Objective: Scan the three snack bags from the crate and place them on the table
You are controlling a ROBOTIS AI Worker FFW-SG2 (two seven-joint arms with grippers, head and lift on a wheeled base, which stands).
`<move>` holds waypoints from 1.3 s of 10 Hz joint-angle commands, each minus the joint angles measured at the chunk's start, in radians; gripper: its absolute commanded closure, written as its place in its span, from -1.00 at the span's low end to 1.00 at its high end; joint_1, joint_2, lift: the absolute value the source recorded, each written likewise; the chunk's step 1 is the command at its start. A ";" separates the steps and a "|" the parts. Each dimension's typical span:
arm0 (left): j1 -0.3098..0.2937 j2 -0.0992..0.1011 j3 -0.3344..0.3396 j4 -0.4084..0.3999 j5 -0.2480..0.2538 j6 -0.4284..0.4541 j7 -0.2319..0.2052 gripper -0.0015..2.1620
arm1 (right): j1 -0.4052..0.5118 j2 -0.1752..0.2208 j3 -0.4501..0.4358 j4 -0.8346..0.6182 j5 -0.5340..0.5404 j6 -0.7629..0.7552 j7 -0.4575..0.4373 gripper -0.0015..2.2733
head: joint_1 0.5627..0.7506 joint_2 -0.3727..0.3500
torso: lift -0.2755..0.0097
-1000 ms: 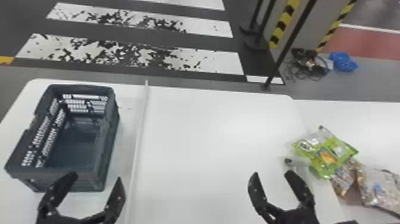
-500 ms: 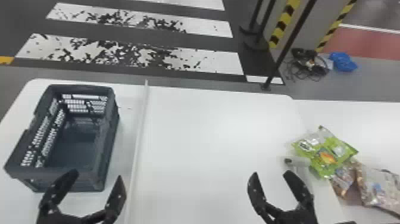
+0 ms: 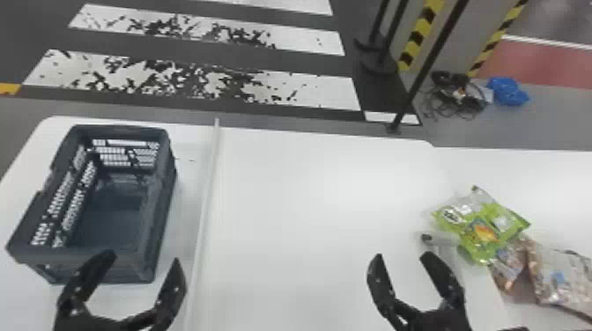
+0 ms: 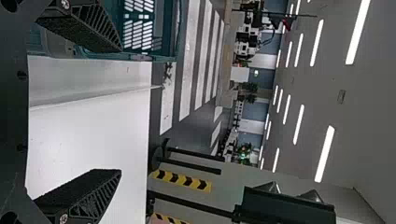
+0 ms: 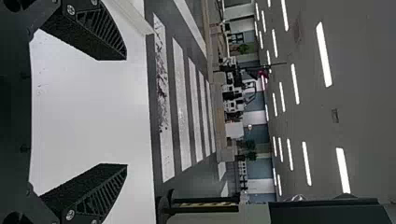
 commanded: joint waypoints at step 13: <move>0.006 -0.003 -0.002 0.006 0.006 -0.051 0.002 -0.94 | 0.023 -0.002 -0.003 0.005 -0.002 -0.078 0.002 -0.89 | 0.41 -0.48 | 0.67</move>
